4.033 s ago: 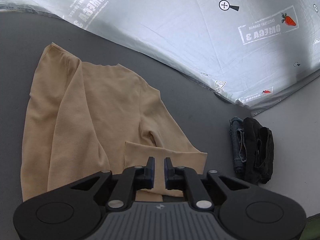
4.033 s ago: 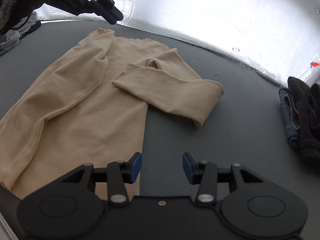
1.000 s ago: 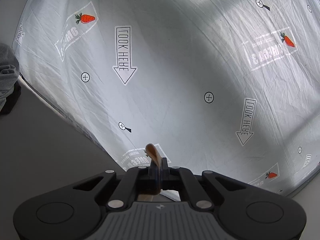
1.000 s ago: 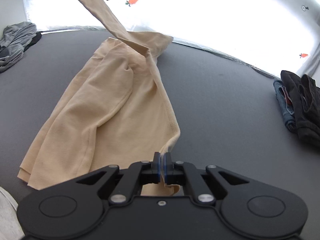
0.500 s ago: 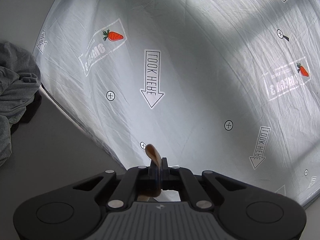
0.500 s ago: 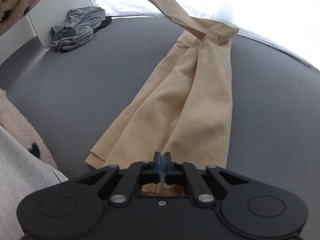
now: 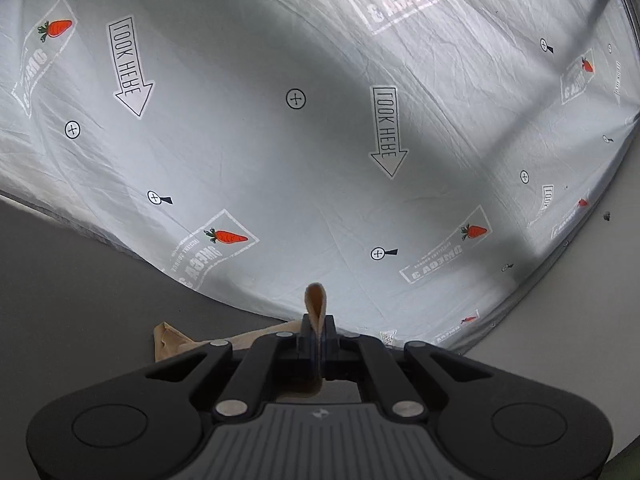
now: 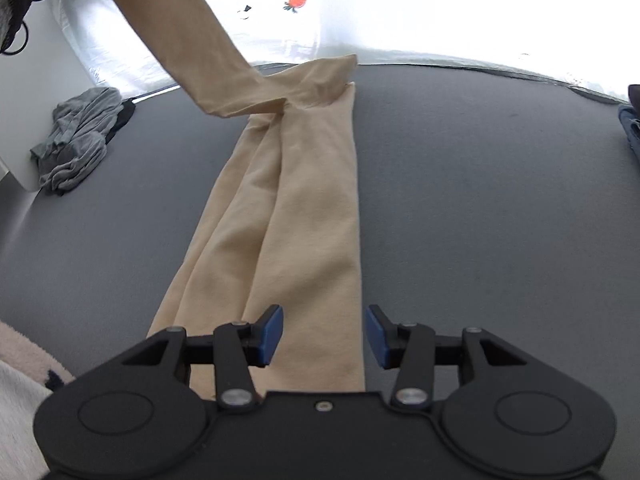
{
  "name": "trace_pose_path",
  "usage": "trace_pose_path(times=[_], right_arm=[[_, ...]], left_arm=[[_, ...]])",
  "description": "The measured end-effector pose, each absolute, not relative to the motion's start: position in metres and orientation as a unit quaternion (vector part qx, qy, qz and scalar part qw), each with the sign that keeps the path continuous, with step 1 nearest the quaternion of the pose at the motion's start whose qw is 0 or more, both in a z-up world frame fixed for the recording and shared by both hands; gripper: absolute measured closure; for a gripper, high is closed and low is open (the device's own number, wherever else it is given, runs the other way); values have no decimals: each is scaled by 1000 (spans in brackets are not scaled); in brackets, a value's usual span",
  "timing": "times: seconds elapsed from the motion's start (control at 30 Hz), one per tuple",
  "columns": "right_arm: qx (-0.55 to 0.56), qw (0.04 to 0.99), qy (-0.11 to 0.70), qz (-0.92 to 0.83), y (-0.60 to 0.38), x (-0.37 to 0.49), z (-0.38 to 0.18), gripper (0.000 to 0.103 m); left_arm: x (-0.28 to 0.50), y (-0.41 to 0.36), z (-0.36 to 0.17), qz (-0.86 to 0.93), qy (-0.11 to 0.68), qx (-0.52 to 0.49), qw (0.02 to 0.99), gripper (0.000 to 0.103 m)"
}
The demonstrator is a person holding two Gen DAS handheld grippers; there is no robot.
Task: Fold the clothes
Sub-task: 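Open both grippers and smooth the folded shirt strip flat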
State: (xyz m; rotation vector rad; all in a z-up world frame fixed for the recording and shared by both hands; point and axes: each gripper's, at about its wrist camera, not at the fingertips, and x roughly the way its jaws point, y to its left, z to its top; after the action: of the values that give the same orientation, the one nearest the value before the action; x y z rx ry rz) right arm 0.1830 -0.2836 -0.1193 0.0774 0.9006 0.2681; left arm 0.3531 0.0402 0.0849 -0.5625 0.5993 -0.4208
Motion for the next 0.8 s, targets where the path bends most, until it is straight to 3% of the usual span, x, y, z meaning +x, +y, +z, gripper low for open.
trace_pose_path(times=[0.23,0.47,0.6,0.63,0.77,0.8], right_arm=[[68,898,427,76,-324,184,-120,56],[68,894,437,78,-332,181,-128,54],[64,892,440,81,-333,183,-131,48],[70,892,439,80,-334,183,-131,42],[120,889,429,108,-335,187,-131,38],[139,886,426,121,-334,189,-131,38]], left_arm=[[308,-82,18,-293,405,-124,857,101],[265,-153,-90,-332,522,18,785,100],[253,-156,-136,-323,583,47,744,87],[250,-152,-137,-323,588,44,740,86],[246,-115,-122,-308,564,-18,766,60],[246,-104,-117,-301,555,-35,775,59]])
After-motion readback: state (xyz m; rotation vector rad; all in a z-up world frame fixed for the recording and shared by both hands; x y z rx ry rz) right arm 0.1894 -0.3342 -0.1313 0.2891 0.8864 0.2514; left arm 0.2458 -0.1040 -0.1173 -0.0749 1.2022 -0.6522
